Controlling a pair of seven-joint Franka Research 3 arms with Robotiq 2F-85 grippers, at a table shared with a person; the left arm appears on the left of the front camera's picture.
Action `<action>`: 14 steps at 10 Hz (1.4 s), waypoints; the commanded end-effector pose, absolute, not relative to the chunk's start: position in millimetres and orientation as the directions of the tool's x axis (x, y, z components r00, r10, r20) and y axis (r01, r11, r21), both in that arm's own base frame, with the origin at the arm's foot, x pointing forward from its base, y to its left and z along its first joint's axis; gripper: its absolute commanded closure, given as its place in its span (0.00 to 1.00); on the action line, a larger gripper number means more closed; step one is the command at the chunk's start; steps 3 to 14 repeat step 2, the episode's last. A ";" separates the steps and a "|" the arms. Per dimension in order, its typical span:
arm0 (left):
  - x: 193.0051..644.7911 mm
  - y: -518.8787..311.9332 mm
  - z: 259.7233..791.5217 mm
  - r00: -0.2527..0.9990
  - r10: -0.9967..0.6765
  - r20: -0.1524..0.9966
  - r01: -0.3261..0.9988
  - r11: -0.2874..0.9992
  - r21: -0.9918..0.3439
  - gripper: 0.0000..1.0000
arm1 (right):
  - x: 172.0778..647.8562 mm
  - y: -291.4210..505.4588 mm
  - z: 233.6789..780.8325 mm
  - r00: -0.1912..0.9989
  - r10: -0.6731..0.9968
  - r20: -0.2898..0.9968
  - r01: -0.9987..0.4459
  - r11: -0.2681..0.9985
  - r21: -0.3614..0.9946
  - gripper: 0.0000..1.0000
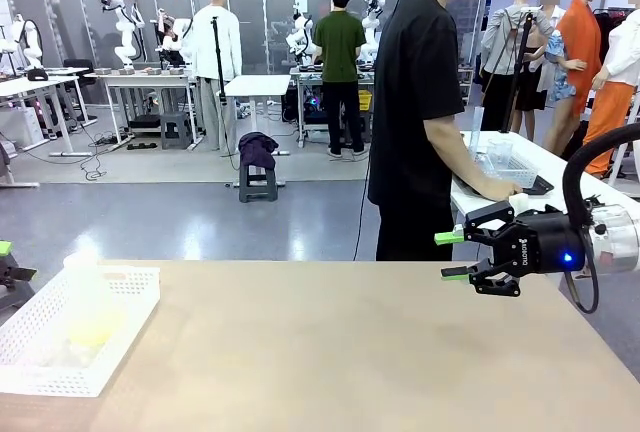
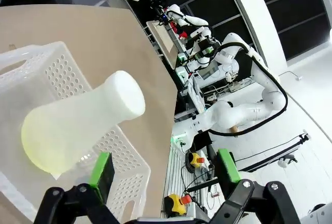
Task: Prepare the solutions needed for the experiment.
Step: When the human places the Big flask in the center of the table, pick up the Big flask and place it in the left Organizing basket.
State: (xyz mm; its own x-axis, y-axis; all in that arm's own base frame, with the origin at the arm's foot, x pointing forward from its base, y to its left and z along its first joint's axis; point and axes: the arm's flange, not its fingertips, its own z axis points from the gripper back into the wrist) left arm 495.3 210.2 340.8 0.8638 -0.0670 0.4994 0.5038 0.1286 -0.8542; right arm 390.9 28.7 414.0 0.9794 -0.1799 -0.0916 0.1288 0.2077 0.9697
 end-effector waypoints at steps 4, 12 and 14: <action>491.3 210.6 345.0 0.855 -0.063 0.514 0.518 0.128 -0.846 0.00 | 391.3 28.4 415.1 0.980 -0.180 -0.090 0.126 0.200 0.972 0.41; 491.3 210.6 345.0 0.855 -0.063 0.514 0.518 0.128 -0.846 0.00 | 391.3 28.4 415.1 0.980 -0.180 -0.090 0.126 0.200 0.972 0.41; 491.3 210.6 345.0 0.855 -0.063 0.514 0.518 0.128 -0.846 0.00 | 391.3 28.4 415.1 0.980 -0.180 -0.090 0.126 0.200 0.972 0.41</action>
